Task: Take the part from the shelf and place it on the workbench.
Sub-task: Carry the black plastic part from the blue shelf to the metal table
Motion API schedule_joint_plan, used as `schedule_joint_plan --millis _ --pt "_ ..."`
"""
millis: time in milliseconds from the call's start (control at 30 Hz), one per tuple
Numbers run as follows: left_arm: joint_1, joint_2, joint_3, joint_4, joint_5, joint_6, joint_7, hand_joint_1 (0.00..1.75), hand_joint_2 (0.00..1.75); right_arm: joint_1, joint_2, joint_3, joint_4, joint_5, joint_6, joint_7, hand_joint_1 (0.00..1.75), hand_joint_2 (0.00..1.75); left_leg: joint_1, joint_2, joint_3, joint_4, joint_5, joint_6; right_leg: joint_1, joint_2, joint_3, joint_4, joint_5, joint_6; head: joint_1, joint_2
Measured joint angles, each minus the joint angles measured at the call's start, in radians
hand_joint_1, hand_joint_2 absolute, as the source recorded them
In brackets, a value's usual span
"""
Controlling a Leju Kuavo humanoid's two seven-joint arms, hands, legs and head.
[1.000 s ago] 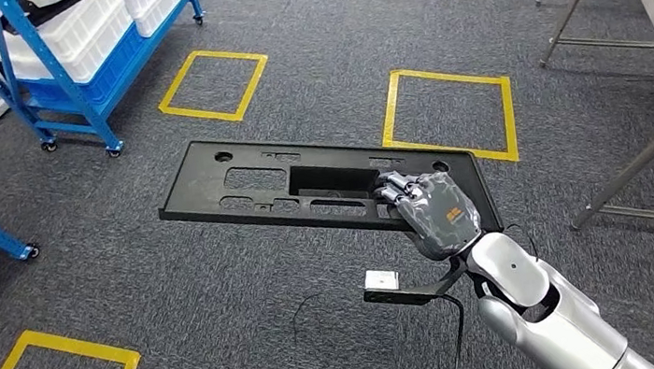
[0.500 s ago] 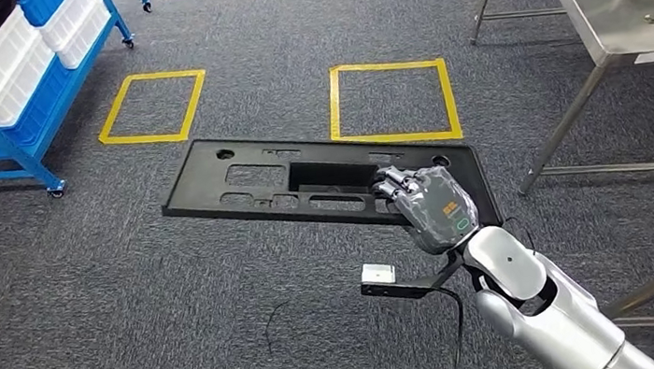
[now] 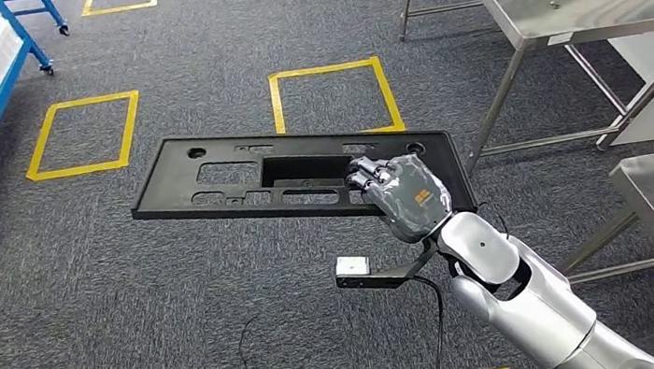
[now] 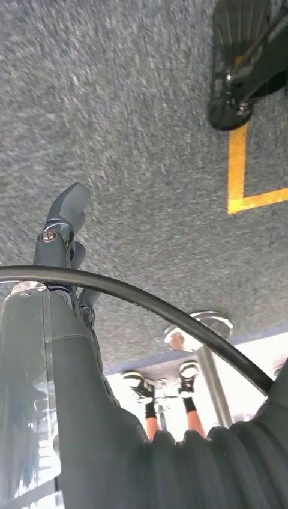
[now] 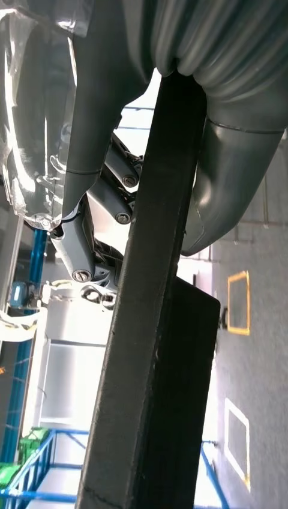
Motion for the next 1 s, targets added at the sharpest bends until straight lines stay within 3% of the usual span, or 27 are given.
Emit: schedule_joint_plan --millis 67,100,133,167,200,267,333,400,467,567,633,667,700,767,833,900,933,1000 --pt "0.003 0.001 0.000 0.000 0.002 0.000 -0.003 0.00 1.75 -0.020 0.002 0.009 0.006 0.006 0.014 0.004 1.69 1.75 -0.004 0.027 0.000 -0.001 0.000 0.004 -0.002 -0.045 -0.058 0.123 -0.058 0.005 0.000 0.000" --pt "0.004 0.001 0.000 0.000 0.003 -0.001 -0.004 0.00 1.75 -0.028 0.003 0.014 0.009 0.008 0.021 0.005 1.69 1.75 -0.005 0.041 -0.001 0.000 -0.001 0.005 -0.004 -0.053 -0.080 0.169 -0.072 0.008 0.000 0.000" --pt "0.003 0.002 0.000 0.000 0.004 -0.001 -0.006 0.00 1.75 -0.034 0.004 0.018 0.011 0.008 0.028 0.007 1.69 1.75 -0.006 0.054 0.000 0.000 -0.002 0.005 -0.007 -0.058 -0.086 0.184 -0.068 0.009 0.000 0.000" --pt "0.003 0.002 0.000 0.000 0.005 -0.002 -0.008 0.00 1.75 -0.040 0.004 0.023 0.013 0.008 0.034 0.008 1.69 1.75 -0.006 0.065 0.001 0.000 -0.003 0.005 -0.008 -0.063 -0.073 0.161 -0.046 0.011 0.000 0.000" --pt "0.003 0.002 0.000 0.000 0.006 -0.002 -0.009 0.00 1.75 -0.047 0.004 0.027 0.014 0.008 0.038 0.009 1.69 1.75 -0.006 0.076 0.002 0.001 -0.006 0.004 -0.009 -0.075 -0.042 0.104 -0.014 0.010 0.000 0.000" --pt "0.003 0.002 0.000 0.000 0.009 -0.004 -0.012 0.00 1.75 -0.062 0.004 0.033 0.016 0.008 0.043 0.011 1.69 1.75 -0.008 0.097 0.007 0.003 -0.011 -0.002 -0.002 -0.120 0.028 -0.028 0.032 0.004 0.000 0.000" --pt "0.004 0.002 0.000 0.000 0.012 -0.005 -0.014 0.00 1.75 -0.077 0.007 0.039 0.016 0.008 0.044 0.012 1.69 1.75 -0.012 0.117 0.011 0.004 -0.017 -0.010 0.008 -0.139 0.055 -0.085 0.040 -0.006 0.000 0.000" --pt "0.003 0.003 0.000 0.000 0.016 -0.006 -0.015 0.00 1.75 -0.083 0.008 0.044 0.018 0.007 0.045 0.015 1.69 1.75 -0.014 0.136 0.016 0.003 -0.022 -0.020 0.010 -0.115 0.057 -0.090 0.043 -0.016 0.000 0.000" --pt "0.002 0.004 0.000 0.000 0.017 -0.007 -0.015 0.00 1.75 -0.086 0.009 0.048 0.019 0.007 0.046 0.017 1.69 1.75 -0.009 0.113 0.011 0.029 -0.046 -0.031 0.005 -0.093 0.063 -0.099 0.048 -0.027 0.000 0.000" --pt "0.004 0.006 0.000 0.001 0.020 -0.008 -0.014 0.00 1.75 -0.092 0.017 0.054 0.022 0.007 0.046 0.020 1.69 1.75 -0.002 0.043 -0.064 0.197 -0.132 -0.040 0.000 -0.061 0.066 -0.104 0.051 -0.038 0.000 0.000" --pt "0.007 0.007 0.000 0.001 0.024 -0.008 -0.010 0.00 1.75 -0.091 0.020 0.061 0.026 0.006 0.046 0.021 1.69 1.75 -0.002 0.034 -0.110 0.284 -0.151 -0.043 0.000 -0.033 0.066 -0.101 0.050 -0.039 0.000 0.000" --pt "0.008 0.007 0.000 0.001 0.026 -0.008 -0.009 0.00 1.75 -0.091 0.020 0.064 0.027 0.006 0.046 0.022 1.69 1.75 -0.001 0.032 -0.110 0.274 -0.131 -0.044 0.000 -0.019 0.066 -0.098 0.050 -0.038 0.000 0.000" --pt "0.009 0.008 0.000 0.001 0.027 -0.007 -0.009 0.00 1.75 -0.091 0.020 0.067 0.029 0.005 0.046 0.023 1.69 1.75 0.000 0.026 -0.093 0.228 -0.095 -0.043 -0.001 -0.004 0.066 -0.094 0.048 -0.036 0.000 0.000" --pt "0.009 0.010 0.000 0.001 0.028 -0.007 -0.009 0.00 1.75 -0.093 0.020 0.069 0.029 0.004 0.046 0.024 1.69 1.75 0.006 -0.015 -0.040 0.100 -0.031 -0.042 -0.003 0.022 0.062 -0.081 0.041 -0.027 0.000 0.000" --pt "0.010 0.011 0.000 0.002 0.030 -0.007 -0.009 0.00 1.75 -0.095 0.021 0.069 0.030 0.002 0.045 0.025 1.69 1.75 0.009 -0.049 -0.013 0.038 -0.014 -0.037 -0.005 0.045 0.052 -0.072 0.041 -0.015 0.000 0.000" --pt "0.008 0.011 0.000 0.002 0.031 -0.007 -0.009 0.00 1.75 -0.095 0.021 0.069 0.031 0.001 0.045 0.024 1.69 1.75 0.006 -0.038 -0.011 0.033 -0.014 -0.026 -0.008 0.066 0.043 -0.073 0.047 -0.003 0.000 0.000" --pt "0.007 0.011 0.000 0.002 0.031 -0.007 -0.009 0.00 1.75 -0.094 0.021 0.069 0.032 0.001 0.045 0.024 1.69 1.75 0.005 -0.027 -0.010 0.029 -0.011 -0.019 -0.008 0.060 0.040 -0.071 0.045 0.002 0.000 0.000" --pt "0.006 0.012 0.000 0.002 0.032 -0.007 -0.009 0.00 1.75 -0.096 0.020 0.069 0.032 0.001 0.045 0.024 1.69 1.75 0.005 -0.002 -0.008 0.020 -0.004 -0.005 -0.004 0.006 0.017 -0.024 0.014 0.010 0.000 0.000"
